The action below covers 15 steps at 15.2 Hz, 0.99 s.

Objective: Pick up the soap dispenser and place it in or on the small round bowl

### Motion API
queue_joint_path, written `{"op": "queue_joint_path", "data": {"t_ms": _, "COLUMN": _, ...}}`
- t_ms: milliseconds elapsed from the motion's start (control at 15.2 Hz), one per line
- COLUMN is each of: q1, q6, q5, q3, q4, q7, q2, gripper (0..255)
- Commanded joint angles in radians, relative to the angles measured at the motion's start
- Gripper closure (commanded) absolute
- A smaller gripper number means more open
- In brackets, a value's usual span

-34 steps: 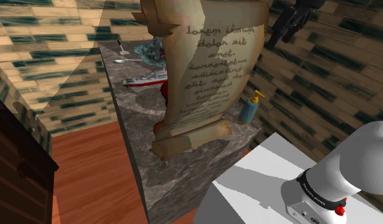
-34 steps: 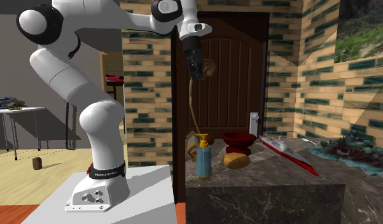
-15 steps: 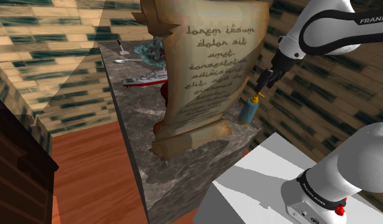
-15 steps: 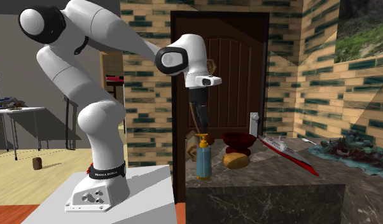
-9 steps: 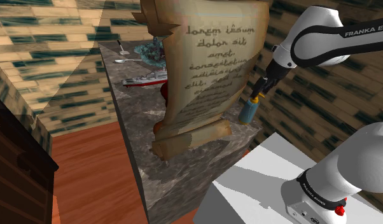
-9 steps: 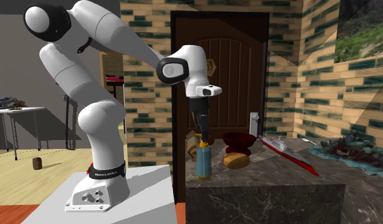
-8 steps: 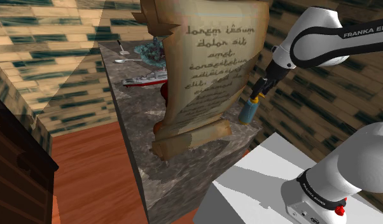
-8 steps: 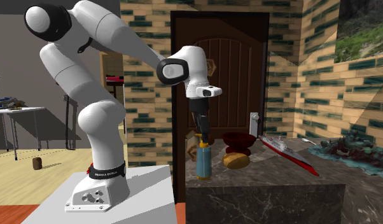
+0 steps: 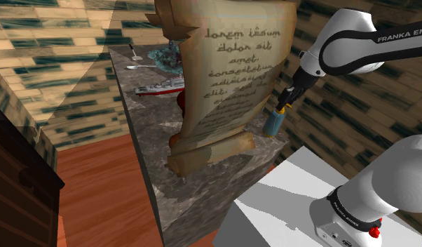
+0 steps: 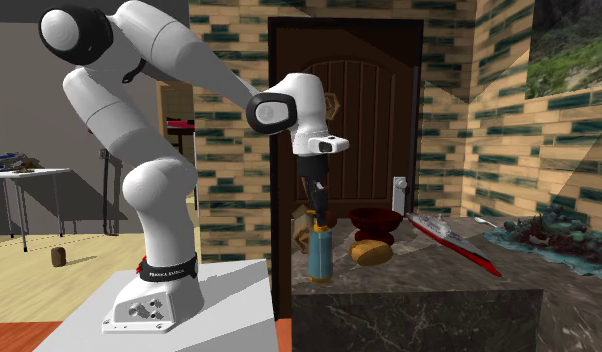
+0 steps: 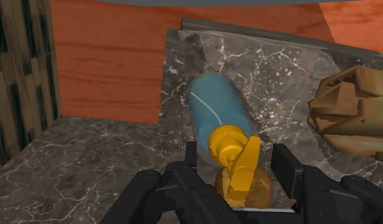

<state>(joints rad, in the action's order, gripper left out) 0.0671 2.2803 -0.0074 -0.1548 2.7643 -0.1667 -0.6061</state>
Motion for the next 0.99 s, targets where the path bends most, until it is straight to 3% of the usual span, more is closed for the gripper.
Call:
{"op": "queue_joint_path", "data": {"t_ms": 0, "q1": 0.000, "q6": 0.000, "q5": 0.000, "q3": 0.000, "q4": 0.000, "q7": 0.000, "q2": 0.000, "gripper": 255}}
{"op": "queue_joint_path", "data": {"t_ms": 528, "q1": 0.000, "q6": 0.000, "q5": 0.000, "q3": 0.000, "q4": 0.000, "q7": 0.000, "q2": 0.000, "gripper": 255}}
{"op": "queue_joint_path", "data": {"t_ms": 924, "q1": 0.002, "q6": -0.098, "q5": -0.001, "q3": 0.008, "q4": -0.057, "q7": 0.008, "q2": -0.041, "gripper": 255}}
